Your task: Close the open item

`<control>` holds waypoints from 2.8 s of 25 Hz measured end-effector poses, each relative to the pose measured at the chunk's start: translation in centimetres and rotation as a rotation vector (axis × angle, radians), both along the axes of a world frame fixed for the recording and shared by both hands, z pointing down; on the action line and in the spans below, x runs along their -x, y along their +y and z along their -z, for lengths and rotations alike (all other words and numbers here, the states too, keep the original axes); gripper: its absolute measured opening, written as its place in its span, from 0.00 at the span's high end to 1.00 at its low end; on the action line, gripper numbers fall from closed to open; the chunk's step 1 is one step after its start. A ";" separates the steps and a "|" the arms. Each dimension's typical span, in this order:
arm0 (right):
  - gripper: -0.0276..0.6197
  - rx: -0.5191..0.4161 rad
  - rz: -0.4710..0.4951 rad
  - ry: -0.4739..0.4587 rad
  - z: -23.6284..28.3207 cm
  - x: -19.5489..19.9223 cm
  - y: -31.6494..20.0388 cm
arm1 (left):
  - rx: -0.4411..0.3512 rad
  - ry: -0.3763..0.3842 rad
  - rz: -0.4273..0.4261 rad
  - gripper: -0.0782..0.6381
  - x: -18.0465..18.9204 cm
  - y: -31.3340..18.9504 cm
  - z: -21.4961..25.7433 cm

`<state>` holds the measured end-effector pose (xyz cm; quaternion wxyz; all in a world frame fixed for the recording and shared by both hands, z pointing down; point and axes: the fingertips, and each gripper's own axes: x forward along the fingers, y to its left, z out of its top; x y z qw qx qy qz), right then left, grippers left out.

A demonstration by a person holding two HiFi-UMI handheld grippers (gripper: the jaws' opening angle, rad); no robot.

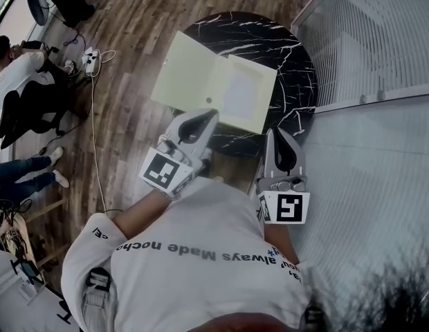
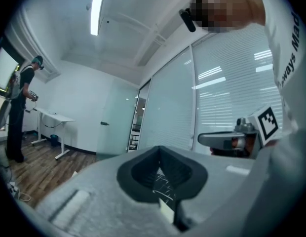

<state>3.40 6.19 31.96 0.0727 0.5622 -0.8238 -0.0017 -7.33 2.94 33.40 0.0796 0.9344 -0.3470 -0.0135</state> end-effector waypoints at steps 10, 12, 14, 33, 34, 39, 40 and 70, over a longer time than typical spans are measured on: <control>0.95 0.034 -0.044 0.000 -1.2 1.3 -5.1 | 0.030 0.015 -0.024 0.89 1.6 -5.7 -1.0; 0.95 0.042 -0.048 0.002 -1.4 1.2 -5.7 | 0.038 0.014 -0.028 0.89 1.5 -6.2 -1.2; 0.95 0.041 -0.046 0.001 -1.6 0.9 -6.3 | 0.037 0.025 -0.027 0.89 1.2 -6.6 -1.5; 0.95 0.042 -0.040 0.018 -2.2 -1.7 -8.2 | 0.079 -0.110 0.061 0.77 2.8 -7.6 -12.2; 0.95 0.043 -0.038 0.020 -2.3 -1.6 -8.2 | 0.094 -0.113 0.067 0.77 3.2 -7.6 -13.3; 0.95 0.043 -0.031 0.027 -2.2 -1.3 -8.1 | 0.183 -0.127 0.096 0.73 5.1 -7.3 -18.5; 0.95 0.045 -0.029 0.029 -2.2 -1.2 -8.1 | 0.203 -0.132 0.101 0.73 5.4 -7.2 -19.6; 0.95 0.064 -0.026 0.035 -2.9 -0.8 -7.9 | 0.739 0.043 0.346 0.58 13.5 -8.2 -40.4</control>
